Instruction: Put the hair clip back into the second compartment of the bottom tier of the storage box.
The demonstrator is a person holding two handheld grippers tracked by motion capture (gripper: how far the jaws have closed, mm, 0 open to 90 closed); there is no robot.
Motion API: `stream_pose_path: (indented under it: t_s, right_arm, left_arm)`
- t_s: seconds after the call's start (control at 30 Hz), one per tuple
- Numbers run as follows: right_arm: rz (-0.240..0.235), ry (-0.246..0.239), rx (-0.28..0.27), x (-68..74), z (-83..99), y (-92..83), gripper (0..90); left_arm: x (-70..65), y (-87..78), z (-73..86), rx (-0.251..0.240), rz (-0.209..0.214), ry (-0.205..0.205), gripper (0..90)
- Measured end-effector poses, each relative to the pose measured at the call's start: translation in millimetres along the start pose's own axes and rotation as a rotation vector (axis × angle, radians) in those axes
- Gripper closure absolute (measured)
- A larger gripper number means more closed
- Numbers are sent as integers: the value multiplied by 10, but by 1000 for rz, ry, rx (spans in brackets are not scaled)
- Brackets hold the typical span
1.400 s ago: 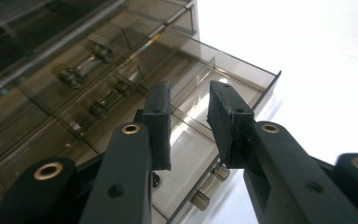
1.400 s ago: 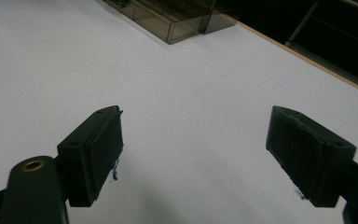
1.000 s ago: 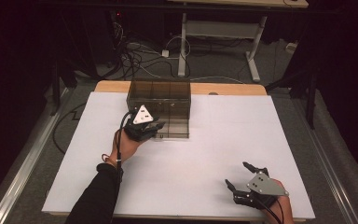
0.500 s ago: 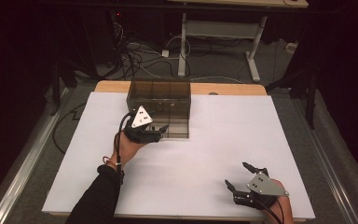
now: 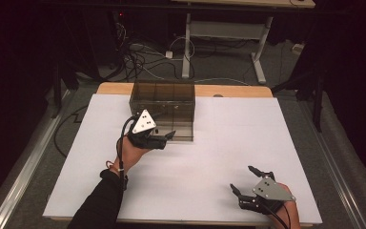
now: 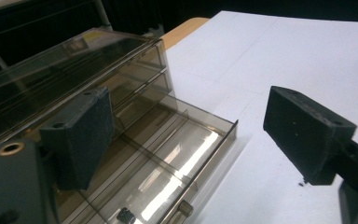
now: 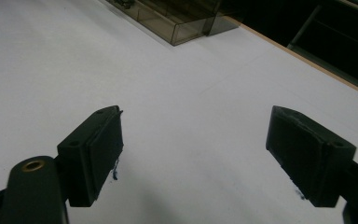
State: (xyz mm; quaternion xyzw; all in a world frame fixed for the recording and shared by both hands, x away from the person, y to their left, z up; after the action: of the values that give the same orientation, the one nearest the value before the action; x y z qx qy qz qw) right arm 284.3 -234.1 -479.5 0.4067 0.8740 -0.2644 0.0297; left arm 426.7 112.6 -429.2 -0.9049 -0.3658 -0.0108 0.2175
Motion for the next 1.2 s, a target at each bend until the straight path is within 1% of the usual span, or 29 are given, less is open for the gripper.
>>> stream_pose_path:
  t_s: [0.17, 0.23, 0.33, 0.37, 0.5, 0.57, 0.63, 0.83, 0.93, 1.07, 1.13, 1.2]
  right_arm:
    - [0, -2, -1, 6, -7, 0, 188]
    - [10, 4, -3, 1, -8, 1, 176]
    - [30, 24, -5, -20, -7, -1, 158]
    - [38, 31, -5, -30, -7, -5, 158]
    - [56, 52, -10, -69, -6, -14, 156]
    - [63, 67, -10, -84, -4, -8, 156]
    - [63, 66, -5, -85, -1, 1, 154]
    - [54, 51, -4, -69, -6, 9, 154]
    - [54, 47, -3, -69, -4, 8, 155]
    - [47, 41, -3, -61, -5, 8, 156]
    - [43, 38, -2, -58, -5, 10, 156]
    - [44, 37, -3, -57, -8, 12, 156]
  left_arm:
    - [-72, -61, -53, -11, 7, 35, 167]
    - [-98, -84, -73, -21, 13, 38, 167]
    - [-140, -115, -93, -32, 6, 54, 167]
    - [-156, -122, -96, -35, 9, 60, 167]
    - [-229, -132, -108, -34, 18, 85, 167]
    - [-250, -138, -117, -30, 14, 95, 168]
    - [-268, -151, -126, -34, 20, 102, 169]
    - [-307, -187, -137, -35, 19, 117, 169]
    - [-324, -205, -141, -40, 25, 114, 168]
    - [-363, -239, -151, -40, 28, 124, 168]
    - [-390, -257, -153, -46, 32, 133, 167]
    - [-409, -273, -154, -45, 27, 146, 168]
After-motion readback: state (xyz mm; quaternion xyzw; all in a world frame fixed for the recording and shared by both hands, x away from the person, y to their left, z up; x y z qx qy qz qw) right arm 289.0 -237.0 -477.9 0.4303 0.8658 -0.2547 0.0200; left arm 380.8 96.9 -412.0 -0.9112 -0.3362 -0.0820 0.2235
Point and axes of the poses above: each handheld gripper's, and its own axes: y roughly forward along the jaws, z roughly out of its underside, x roughly to its left, the point moved 3 cm from there along y, roughly forward along the jaws, and after that the axes turned 4 degrees about -z, right-handed, at the moved point
